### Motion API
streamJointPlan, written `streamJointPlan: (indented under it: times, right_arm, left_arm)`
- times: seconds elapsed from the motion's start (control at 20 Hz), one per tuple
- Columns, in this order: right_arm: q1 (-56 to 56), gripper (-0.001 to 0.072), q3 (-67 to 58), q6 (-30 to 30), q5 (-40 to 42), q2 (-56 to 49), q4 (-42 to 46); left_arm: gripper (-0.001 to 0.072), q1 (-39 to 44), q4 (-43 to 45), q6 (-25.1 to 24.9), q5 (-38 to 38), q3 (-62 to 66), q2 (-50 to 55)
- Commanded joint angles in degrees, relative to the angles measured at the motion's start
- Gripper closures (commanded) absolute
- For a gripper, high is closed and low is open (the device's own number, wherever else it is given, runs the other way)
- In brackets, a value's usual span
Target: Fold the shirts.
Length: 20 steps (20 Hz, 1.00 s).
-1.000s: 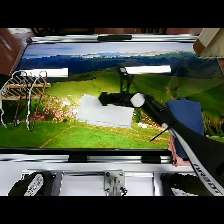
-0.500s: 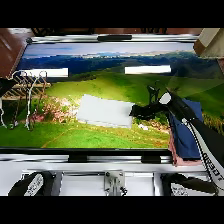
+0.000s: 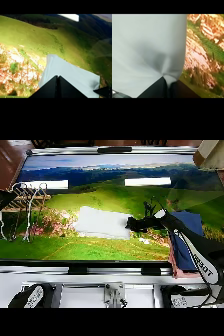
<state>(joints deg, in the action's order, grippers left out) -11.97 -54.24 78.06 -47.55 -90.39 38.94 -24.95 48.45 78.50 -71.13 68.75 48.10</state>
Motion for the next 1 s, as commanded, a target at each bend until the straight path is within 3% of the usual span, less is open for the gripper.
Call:
streamJointPlan:
  times: [0.0,0.15,0.5,0.95]
  right_arm:
    - [0.61,0.0642,-1.95,-7.32,-1.64,-1.03,-5.18]
    - [4.28,0.0643,-11.17,-13.60,-10.60,-0.26,-4.68]
    - [19.63,0.0643,-30.77,0.44,-18.78,5.79,11.47]
    - [34.32,0.0643,-34.21,7.48,-23.89,13.88,22.64]
  left_arm:
    - [0.0672,-0.02,0.00,0.02,-0.04,-0.02,-0.04]
    - [0.0672,-0.02,0.02,0.00,-0.02,-0.02,-0.02]
    - [0.0672,-0.02,0.02,-0.02,-0.02,-0.02,-0.02]
    - [0.0672,-0.02,0.00,-0.04,-0.02,-0.02,-0.02]
